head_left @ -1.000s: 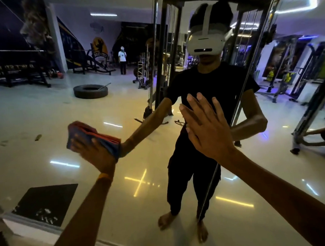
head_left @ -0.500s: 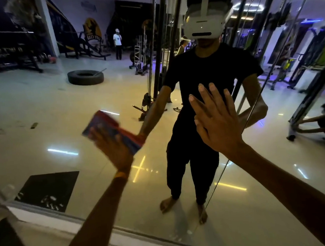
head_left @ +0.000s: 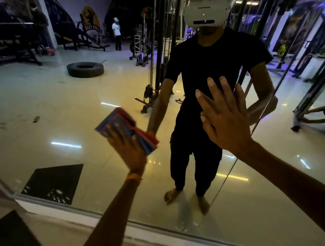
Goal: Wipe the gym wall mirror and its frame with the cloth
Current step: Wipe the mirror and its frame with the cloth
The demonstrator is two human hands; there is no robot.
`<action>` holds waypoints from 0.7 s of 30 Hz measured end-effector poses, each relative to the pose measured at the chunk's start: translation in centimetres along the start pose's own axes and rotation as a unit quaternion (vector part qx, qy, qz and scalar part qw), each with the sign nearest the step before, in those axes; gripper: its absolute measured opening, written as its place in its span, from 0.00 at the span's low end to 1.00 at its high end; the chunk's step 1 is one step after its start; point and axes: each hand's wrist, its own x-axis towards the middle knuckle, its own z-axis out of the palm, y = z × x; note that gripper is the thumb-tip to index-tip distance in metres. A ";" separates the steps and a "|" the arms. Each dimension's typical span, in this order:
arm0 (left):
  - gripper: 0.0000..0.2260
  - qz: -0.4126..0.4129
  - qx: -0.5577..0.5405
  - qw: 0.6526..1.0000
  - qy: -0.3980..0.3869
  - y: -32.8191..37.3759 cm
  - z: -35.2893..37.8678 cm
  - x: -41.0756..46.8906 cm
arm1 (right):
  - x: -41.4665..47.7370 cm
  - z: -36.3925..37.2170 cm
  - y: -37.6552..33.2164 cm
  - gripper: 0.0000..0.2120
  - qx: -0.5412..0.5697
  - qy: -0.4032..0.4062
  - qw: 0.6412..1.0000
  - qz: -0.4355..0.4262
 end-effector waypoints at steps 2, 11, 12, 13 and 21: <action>0.27 -0.044 0.036 0.998 0.041 -5.5 -1.3 0.7 | -0.1 0.0 -0.1 0.29 0.004 0.003 1.000 0.001; 0.30 -0.093 -0.034 0.994 0.035 6.9 2.7 -4.5 | -2.5 -0.2 0.8 0.30 0.033 -0.012 0.999 -0.015; 0.30 -0.040 -0.032 0.999 0.004 8.6 3.2 -5.0 | -3.0 -0.1 1.0 0.30 0.035 -0.018 0.999 -0.021; 0.30 0.006 -0.024 1.000 -0.017 8.7 3.7 -5.2 | -3.4 -0.1 1.3 0.30 0.037 -0.023 0.999 -0.026; 0.29 -0.273 -0.070 0.959 0.025 -4.5 0.6 -6.4 | -9.0 -0.3 3.8 0.29 0.035 -0.059 0.997 -0.047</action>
